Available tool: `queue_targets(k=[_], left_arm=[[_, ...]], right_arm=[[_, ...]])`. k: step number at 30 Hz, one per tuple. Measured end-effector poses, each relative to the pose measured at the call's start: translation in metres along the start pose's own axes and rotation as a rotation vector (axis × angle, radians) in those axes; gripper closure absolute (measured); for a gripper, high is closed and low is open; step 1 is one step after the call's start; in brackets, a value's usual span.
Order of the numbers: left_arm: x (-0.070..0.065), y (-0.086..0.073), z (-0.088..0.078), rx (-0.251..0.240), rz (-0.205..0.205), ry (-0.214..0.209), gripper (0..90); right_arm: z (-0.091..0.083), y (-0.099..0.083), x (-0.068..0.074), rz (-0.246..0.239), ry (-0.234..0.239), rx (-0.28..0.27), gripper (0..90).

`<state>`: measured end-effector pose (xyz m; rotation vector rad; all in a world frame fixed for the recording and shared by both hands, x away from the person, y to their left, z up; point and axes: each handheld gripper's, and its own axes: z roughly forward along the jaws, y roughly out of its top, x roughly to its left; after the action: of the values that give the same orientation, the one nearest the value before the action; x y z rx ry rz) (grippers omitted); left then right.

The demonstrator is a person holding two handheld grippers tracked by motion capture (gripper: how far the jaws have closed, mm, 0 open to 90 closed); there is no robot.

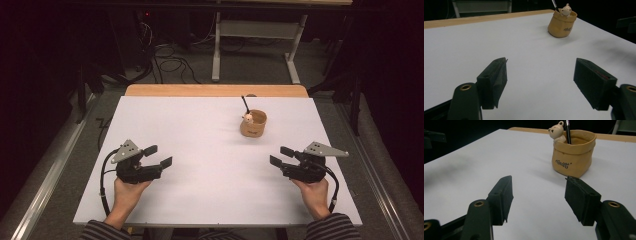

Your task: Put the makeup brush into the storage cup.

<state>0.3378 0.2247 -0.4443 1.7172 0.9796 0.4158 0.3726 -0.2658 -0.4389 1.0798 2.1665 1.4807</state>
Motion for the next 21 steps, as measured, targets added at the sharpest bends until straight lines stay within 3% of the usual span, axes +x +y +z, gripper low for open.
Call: queue_targets(k=[16,21], left_arm=[[-0.0001,0.0002,-0.0005,-0.004,-0.002,0.000,27.3],[0.0004,0.0003,-0.0013,-0.009,-0.003,0.000,27.3]], right_arm=[[0.0043,-0.0061,-0.0059,0.031,-0.012,-0.007,41.0],[0.0002,-0.0066,-0.0016,-0.007,-0.039,-0.039,40.8]])
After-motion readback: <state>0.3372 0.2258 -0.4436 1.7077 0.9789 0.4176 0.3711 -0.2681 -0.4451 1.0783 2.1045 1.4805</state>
